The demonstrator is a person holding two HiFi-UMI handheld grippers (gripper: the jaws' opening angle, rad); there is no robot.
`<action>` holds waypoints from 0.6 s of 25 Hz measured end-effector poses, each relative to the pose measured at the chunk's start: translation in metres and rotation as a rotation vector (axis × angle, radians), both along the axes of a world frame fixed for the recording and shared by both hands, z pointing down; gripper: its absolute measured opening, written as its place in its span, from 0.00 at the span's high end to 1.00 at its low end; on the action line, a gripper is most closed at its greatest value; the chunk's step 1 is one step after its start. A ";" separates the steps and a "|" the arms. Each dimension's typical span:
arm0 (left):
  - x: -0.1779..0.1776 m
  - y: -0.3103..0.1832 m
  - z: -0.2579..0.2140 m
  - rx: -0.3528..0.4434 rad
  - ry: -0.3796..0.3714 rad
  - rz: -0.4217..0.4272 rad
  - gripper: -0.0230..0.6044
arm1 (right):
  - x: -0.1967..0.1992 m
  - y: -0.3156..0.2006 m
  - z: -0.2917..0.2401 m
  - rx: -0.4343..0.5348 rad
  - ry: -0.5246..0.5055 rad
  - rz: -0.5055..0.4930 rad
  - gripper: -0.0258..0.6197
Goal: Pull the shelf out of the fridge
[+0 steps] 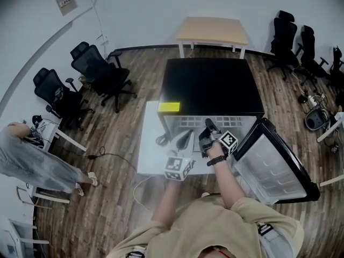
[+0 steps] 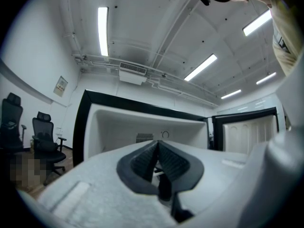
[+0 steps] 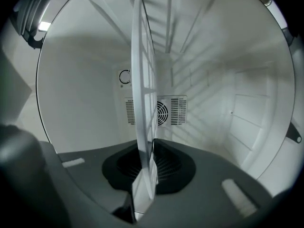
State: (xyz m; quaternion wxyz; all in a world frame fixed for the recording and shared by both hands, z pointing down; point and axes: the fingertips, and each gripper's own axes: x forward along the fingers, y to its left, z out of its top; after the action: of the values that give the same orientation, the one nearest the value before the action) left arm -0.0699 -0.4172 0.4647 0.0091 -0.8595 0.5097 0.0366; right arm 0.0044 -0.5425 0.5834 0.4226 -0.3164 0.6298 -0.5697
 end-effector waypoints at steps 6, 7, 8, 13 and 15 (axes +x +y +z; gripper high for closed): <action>0.009 0.004 -0.004 0.014 0.002 0.030 0.96 | 0.001 -0.004 0.003 0.012 0.000 0.003 0.90; 0.009 0.004 -0.005 0.014 0.003 0.028 0.96 | -0.001 -0.004 0.000 0.007 0.006 -0.006 0.90; 0.008 0.004 -0.006 0.014 0.004 0.027 0.96 | -0.003 -0.003 -0.002 0.002 0.010 -0.015 0.90; 0.012 0.008 -0.005 -0.004 0.015 0.032 0.96 | -0.001 0.001 -0.001 0.019 -0.011 0.005 0.89; 0.013 0.010 -0.004 -0.008 0.014 0.035 0.96 | -0.001 0.002 -0.001 0.022 -0.001 0.011 0.89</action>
State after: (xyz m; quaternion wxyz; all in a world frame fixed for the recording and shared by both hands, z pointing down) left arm -0.0569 -0.4073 0.4602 0.0014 -0.8680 0.4948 0.0409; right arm 0.0036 -0.5409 0.5822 0.4296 -0.3150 0.6342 -0.5604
